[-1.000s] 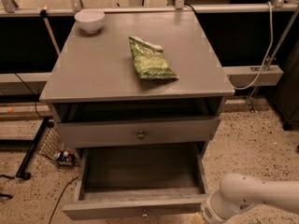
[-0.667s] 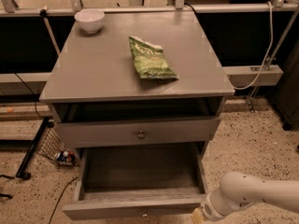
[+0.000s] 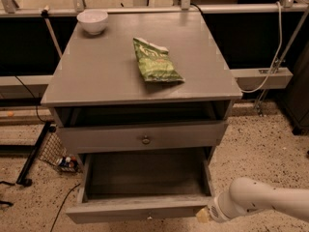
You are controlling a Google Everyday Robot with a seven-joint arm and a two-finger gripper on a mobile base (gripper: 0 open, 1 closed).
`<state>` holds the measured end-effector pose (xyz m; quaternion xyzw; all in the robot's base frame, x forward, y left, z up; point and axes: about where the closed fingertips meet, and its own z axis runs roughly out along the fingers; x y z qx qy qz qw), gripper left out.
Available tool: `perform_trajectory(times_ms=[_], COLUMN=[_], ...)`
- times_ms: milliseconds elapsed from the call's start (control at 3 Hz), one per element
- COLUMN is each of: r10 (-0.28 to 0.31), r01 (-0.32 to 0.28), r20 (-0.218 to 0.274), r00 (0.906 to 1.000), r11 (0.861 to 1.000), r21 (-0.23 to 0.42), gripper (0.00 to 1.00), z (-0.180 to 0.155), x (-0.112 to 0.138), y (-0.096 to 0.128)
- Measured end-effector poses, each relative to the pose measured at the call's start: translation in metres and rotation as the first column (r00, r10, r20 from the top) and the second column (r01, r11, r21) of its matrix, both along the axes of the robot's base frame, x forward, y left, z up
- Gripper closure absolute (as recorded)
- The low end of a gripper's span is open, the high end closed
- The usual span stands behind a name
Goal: Close middle drawer
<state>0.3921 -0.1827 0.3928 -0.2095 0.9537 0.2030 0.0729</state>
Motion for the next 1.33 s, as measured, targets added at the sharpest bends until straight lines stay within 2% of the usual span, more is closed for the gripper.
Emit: perform_trajectory(times_ms=[333,667,1000,1333], r10=[-0.002,0.010,0.041,0.041], r01=[-0.001,-0.016,-0.054,-0.054], r20=[0.092,0.155,0.235,0.235], r00=[0.9957,0.9879,0.9711,0.9711], r11=[0.999,0.999,0.997,0.997], r21=[0.033,0.035,0.051,0.051], gripper=[1.00,1.00,1.00,1.00], z=[0.001,0.003,0.015,0.015], x=[0.022,0.040,0.065,0.065], y=[0.005,0.013,0.025,0.025])
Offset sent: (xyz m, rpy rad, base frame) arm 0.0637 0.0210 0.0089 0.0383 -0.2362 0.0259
